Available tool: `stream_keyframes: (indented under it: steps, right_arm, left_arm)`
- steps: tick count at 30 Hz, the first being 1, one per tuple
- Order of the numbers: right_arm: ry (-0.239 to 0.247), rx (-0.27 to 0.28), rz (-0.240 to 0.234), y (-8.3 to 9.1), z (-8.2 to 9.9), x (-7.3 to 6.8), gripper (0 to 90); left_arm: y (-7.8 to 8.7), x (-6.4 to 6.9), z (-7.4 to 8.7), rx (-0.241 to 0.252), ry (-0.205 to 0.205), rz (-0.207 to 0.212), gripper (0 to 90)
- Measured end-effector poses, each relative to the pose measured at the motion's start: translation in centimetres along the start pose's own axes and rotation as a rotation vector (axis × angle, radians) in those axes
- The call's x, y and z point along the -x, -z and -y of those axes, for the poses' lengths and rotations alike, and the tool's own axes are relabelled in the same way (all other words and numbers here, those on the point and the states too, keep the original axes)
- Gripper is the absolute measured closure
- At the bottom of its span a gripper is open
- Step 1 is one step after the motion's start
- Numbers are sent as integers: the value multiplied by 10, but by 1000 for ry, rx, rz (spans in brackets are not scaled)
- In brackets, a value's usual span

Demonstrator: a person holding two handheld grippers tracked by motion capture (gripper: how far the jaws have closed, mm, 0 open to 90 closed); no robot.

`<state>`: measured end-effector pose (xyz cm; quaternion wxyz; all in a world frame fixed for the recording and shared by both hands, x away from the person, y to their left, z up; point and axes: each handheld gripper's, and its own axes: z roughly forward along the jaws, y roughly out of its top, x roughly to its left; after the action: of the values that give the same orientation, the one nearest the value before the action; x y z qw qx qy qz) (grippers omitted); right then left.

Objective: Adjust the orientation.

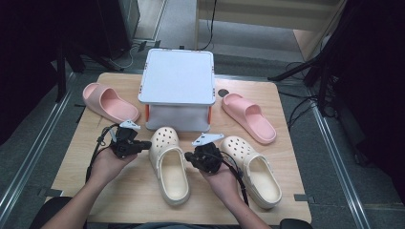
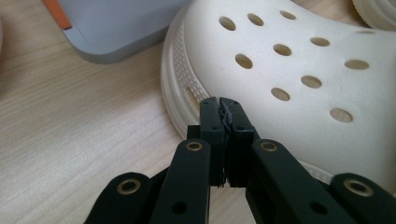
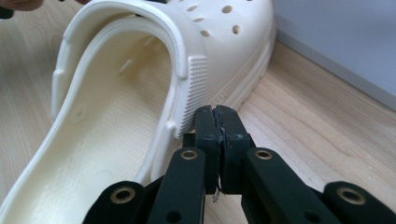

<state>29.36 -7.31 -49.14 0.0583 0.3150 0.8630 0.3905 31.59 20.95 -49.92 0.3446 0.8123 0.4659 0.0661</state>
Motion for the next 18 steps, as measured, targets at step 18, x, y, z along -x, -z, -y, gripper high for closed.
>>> stream_keyframes:
  steps: [18]
  right_arm:
    - [11, 14, 4, -9, 3, -10, 847]
  left_arm:
    - [-11, -6, -15, -2, -24, 9, 870]
